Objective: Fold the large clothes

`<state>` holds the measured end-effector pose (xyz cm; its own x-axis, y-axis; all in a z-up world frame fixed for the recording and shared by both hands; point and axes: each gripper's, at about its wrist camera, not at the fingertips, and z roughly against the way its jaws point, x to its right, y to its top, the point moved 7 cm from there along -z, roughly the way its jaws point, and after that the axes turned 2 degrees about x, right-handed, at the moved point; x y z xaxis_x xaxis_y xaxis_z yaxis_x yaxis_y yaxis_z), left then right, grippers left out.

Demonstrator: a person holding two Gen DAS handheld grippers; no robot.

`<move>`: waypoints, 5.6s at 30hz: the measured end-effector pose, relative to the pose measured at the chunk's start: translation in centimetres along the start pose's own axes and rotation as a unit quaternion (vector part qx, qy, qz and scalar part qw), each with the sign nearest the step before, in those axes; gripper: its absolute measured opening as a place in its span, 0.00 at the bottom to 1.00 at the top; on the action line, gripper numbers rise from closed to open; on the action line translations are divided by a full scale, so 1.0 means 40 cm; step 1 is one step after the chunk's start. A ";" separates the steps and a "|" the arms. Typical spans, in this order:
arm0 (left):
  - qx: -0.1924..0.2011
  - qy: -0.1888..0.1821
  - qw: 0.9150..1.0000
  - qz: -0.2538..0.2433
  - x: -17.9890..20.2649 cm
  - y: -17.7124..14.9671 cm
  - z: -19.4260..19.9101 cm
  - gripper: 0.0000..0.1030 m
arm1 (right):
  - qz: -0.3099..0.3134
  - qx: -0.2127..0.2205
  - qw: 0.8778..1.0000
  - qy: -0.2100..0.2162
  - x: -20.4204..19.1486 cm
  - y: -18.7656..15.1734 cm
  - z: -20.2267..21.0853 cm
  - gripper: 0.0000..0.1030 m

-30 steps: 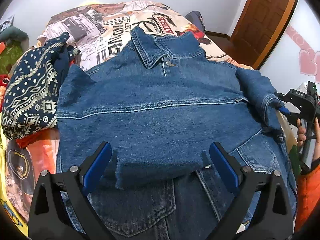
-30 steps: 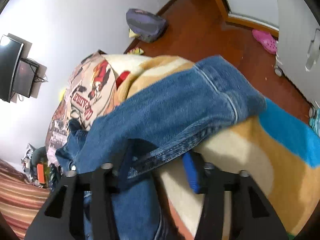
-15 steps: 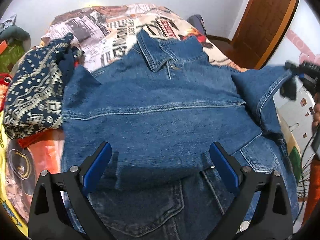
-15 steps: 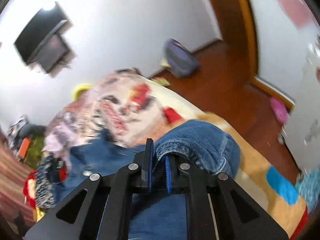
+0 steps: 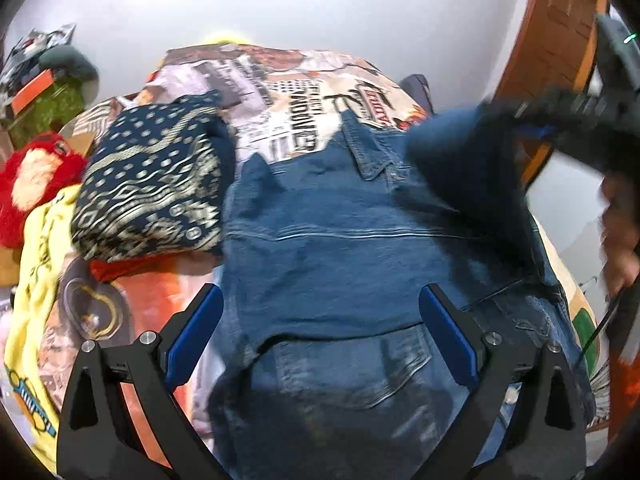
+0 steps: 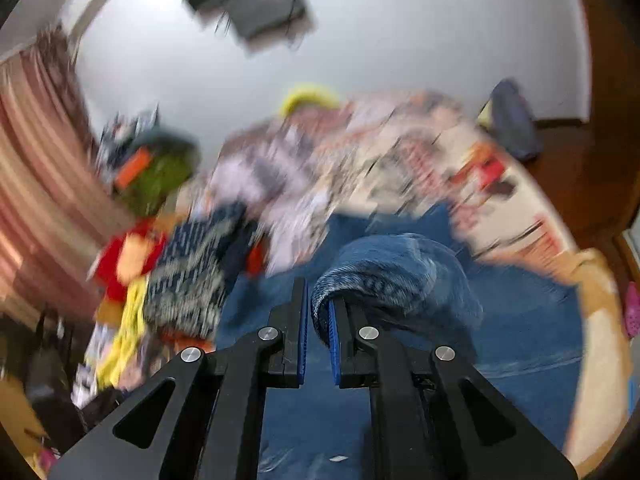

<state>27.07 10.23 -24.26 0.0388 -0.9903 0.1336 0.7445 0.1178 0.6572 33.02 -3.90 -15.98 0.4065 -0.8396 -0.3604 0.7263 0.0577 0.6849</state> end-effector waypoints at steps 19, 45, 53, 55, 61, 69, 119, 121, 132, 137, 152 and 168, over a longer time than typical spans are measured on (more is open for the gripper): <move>-0.021 0.026 0.999 0.035 -0.086 -0.048 -0.003 0.96 | 0.079 -0.203 0.976 0.030 -0.085 -0.223 -0.100 0.41; -0.135 0.043 0.989 -0.041 0.057 0.000 -0.323 1.00 | -0.081 -0.174 0.965 -0.177 0.518 -0.352 0.074 0.56; -0.113 0.022 0.993 0.020 -0.009 -0.050 -0.253 0.99 | -0.071 -0.155 0.970 -0.175 0.503 -0.348 0.067 0.65; -0.108 0.009 0.993 0.051 -0.032 -0.058 -0.235 0.94 | -0.074 -0.153 0.971 -0.170 0.511 -0.350 0.062 0.66; -0.107 -0.033 0.991 0.069 -0.042 -0.070 -0.211 0.79 | -0.076 -0.143 0.973 -0.164 0.525 -0.363 0.074 0.66; -0.081 -0.055 0.989 0.114 -0.054 -0.021 -0.183 0.33 | -0.074 -0.150 0.970 -0.175 0.519 -0.356 0.078 0.66; -0.109 -0.030 0.990 0.083 -0.214 0.152 -0.372 0.65 | -0.128 -0.103 0.977 -0.137 0.612 -0.158 -0.015 0.67; -0.110 -0.030 0.990 0.083 -0.220 0.151 -0.390 0.60 | -0.137 -0.092 0.977 -0.138 0.635 -0.154 -0.034 0.62; -0.110 -0.013 0.993 0.045 -0.180 0.130 -0.389 0.12 | -0.097 -0.085 0.978 -0.167 0.633 -0.113 -0.074 0.16; -0.074 0.005 0.997 0.022 -0.147 0.183 -0.317 0.08 | -0.048 -0.045 0.984 -0.166 0.572 -0.066 0.004 0.08; 0.040 -0.001 0.998 0.042 -0.130 0.379 -0.147 0.07 | 0.018 0.040 0.988 -0.149 0.439 0.151 0.064 0.07; -0.031 0.045 0.993 0.102 -0.319 0.352 -0.411 0.12 | -0.024 -0.051 0.974 -0.218 0.609 0.108 -0.235 0.11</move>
<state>48.02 23.30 -28.90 0.2512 -0.9490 0.1906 0.7544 0.3153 0.5758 51.27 -19.03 -27.78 0.1129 -0.9910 -0.0715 0.7991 0.0478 0.5993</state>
